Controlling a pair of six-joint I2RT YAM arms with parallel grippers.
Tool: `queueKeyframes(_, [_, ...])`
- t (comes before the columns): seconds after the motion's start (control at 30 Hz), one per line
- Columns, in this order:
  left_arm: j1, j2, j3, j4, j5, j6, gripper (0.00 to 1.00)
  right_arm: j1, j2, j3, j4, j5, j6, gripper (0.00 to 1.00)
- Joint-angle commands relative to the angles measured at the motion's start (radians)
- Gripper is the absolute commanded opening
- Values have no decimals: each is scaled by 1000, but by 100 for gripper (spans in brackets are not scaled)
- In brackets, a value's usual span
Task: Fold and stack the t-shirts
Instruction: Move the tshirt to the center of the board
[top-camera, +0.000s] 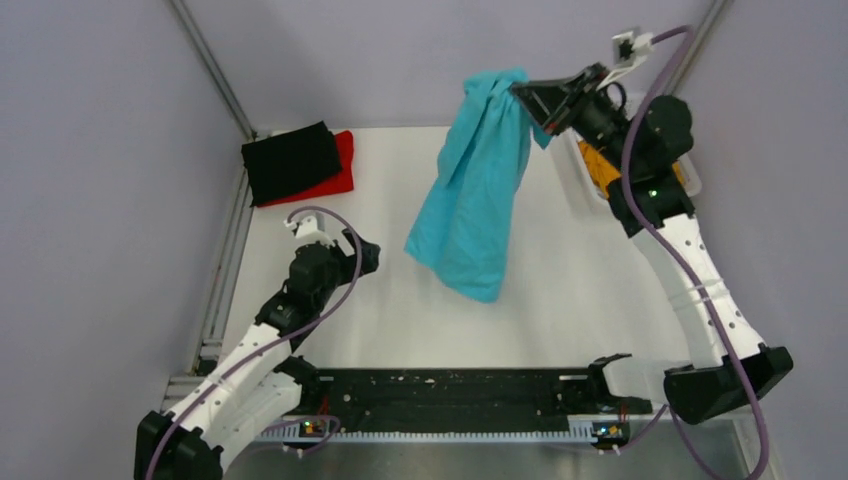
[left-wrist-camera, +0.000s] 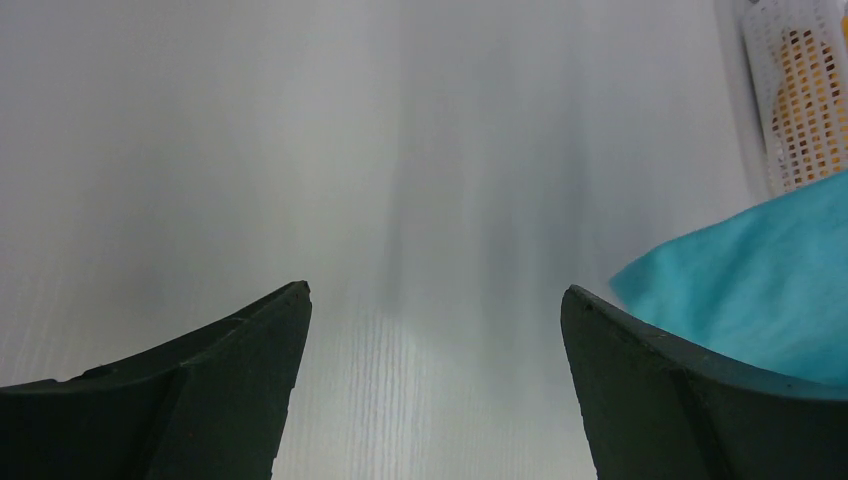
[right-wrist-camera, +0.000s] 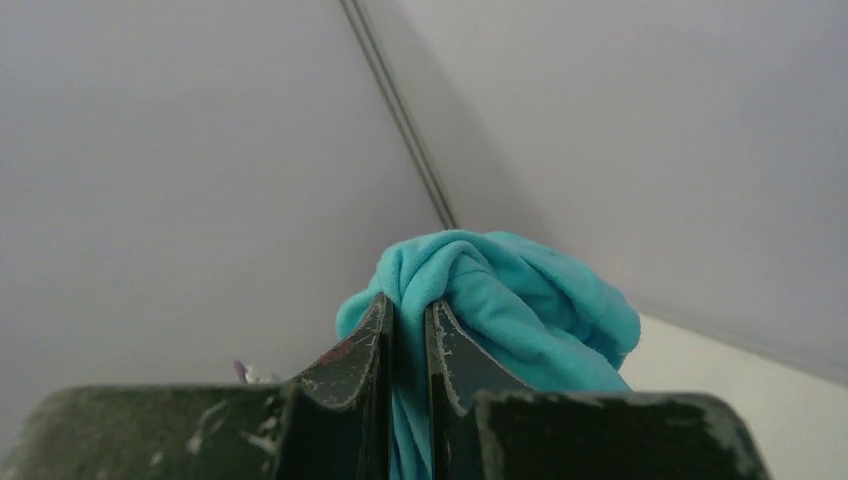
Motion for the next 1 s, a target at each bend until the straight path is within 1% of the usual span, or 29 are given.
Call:
queueKeyframes(0.0, [0, -38, -1, -4, -10, -49, 99, 115, -110, -210, 154, 44, -82, 0])
queueKeyframes(0.1, [0, -43, -20, 0, -26, -69, 99, 168, -141, -393, 145, 25, -67, 0])
queueKeyframes(0.2, [0, -36, -32, 9, -29, -73, 99, 173, -170, -716, 292, 84, 13, 0])
queueKeyframes(0.27, [0, -23, -34, 14, -25, -76, 99, 173, -169, -883, 284, 239, 33, 4])
queueKeyframes(0.3, [1, -13, -34, 19, -20, -77, 99, 172, -157, -944, 236, 341, 50, 5])
queueKeyframes(0.37, [0, 18, -33, 30, -2, -83, 99, 172, -125, -1010, 133, 509, 53, 5])
queueKeyframes(0.4, [1, 37, -32, 36, 8, -87, 99, 168, -113, -1020, 75, 546, 52, 11])
queueKeyframes(0.43, [0, 57, -30, 40, 17, -91, 99, 164, -104, -1022, 30, 564, 46, 27])
queueKeyframes(0.47, [0, 80, -26, 44, 32, -93, 99, 163, -106, -1015, -9, 575, 37, 48])
queueKeyframes(0.5, [1, 104, -19, 47, 54, -90, 99, 163, -120, -1004, -42, 588, 36, 60])
queueKeyframes(0.57, [0, 156, 6, 34, 102, -81, 99, 162, -169, -979, -93, 618, 25, 79])
queueKeyframes(0.6, [0, 182, 22, 29, 125, -80, 99, 163, -203, -966, -106, 638, 18, 95])
queueKeyframes(0.63, [0, 207, 30, 23, 141, -82, 99, 162, -241, -956, -142, 655, 7, 98])
queueKeyframes(0.7, [-1, 242, 36, 21, 168, -88, 99, 162, -314, -942, -170, 669, -31, 99])
queueKeyframes(0.77, [-2, 261, 25, 43, 209, -97, 99, 162, -392, -939, -165, 623, -98, 99])
queueKeyframes(0.87, [-5, 293, -8, 109, 293, -116, 99, 162, -445, -923, -120, 438, -241, 99])
queueKeyframes(0.97, [-16, 327, -22, 146, 345, -134, 98, 168, -404, -872, -87, 236, -346, 98])
